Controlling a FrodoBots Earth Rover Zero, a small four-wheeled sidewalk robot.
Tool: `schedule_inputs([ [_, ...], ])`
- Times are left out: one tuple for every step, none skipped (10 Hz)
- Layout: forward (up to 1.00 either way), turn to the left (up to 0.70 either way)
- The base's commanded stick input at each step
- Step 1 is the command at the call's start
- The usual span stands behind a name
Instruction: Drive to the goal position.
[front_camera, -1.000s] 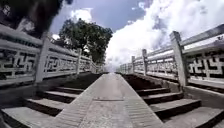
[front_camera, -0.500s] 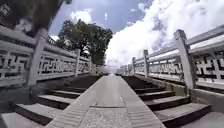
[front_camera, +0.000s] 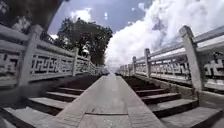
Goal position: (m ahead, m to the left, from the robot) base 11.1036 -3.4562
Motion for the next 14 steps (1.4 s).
schedule_inputs([
  [0.70, 0.00],
  [0.70, 0.00],
  [0.70, 0.00],
  [0.70, 0.00],
  [0.70, 0.00],
  [0.70, 0.00],
  [0.70, 0.00],
  [0.70, 0.00],
  [0.70, 0.00],
  [0.70, 0.00],
  [0.70, 0.00],
  [0.70, 0.00],
  [0.70, 0.00],
  [0.70, 0.00],
])
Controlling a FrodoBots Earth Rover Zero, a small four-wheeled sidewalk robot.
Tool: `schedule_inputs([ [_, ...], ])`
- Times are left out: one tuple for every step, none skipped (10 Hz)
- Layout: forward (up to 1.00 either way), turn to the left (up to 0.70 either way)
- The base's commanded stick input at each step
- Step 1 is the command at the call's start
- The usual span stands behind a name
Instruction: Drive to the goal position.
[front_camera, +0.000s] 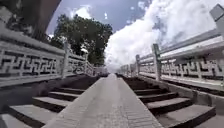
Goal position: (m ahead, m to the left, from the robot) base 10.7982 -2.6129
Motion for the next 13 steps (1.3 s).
schedule_inputs([
  [0.70, 0.00],
  [0.70, 0.00],
  [0.70, 0.00],
  [0.70, 0.00],
  [0.70, 0.00],
  [0.70, 0.00],
  [0.70, 0.00],
  [0.70, 0.00],
  [0.70, 0.00],
  [0.70, 0.00],
  [0.70, 0.00],
  [0.70, 0.00],
  [0.70, 0.00],
])
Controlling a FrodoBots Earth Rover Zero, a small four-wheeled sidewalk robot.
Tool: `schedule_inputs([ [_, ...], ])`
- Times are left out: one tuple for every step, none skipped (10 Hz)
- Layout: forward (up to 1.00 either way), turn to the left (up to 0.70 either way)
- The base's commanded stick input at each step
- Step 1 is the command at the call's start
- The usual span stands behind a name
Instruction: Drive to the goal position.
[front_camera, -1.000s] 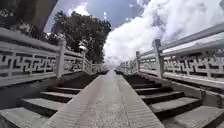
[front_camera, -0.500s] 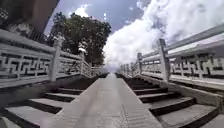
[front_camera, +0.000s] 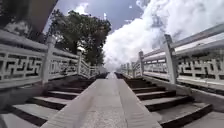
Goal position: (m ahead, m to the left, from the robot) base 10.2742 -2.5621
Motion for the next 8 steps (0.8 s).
schedule_inputs([
  [0.70, 0.00],
  [0.70, 0.00],
  [0.70, 0.00],
  [0.70, 0.00],
  [0.70, 0.00],
  [0.70, 0.00],
  [0.70, 0.00],
  [0.70, 0.00],
])
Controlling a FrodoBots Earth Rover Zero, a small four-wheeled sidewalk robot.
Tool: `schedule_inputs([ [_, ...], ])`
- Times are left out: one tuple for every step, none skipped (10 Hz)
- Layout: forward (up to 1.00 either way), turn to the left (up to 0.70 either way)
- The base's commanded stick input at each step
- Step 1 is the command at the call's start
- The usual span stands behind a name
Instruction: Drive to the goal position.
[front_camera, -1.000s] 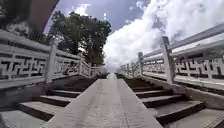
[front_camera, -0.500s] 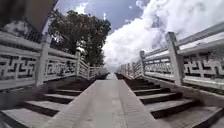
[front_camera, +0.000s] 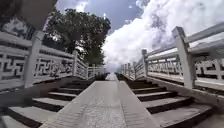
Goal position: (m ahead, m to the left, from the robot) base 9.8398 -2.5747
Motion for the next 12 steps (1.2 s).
schedule_inputs([
  [0.70, 0.00],
  [0.70, 0.07],
  [0.70, 0.14],
  [0.70, 0.11],
  [0.70, 0.00],
  [0.70, 0.00],
  [0.70, 0.00],
  [0.70, 0.00],
  [0.70, 0.00],
  [0.70, 0.00],
  [0.70, 0.00],
  [0.70, 0.00],
])
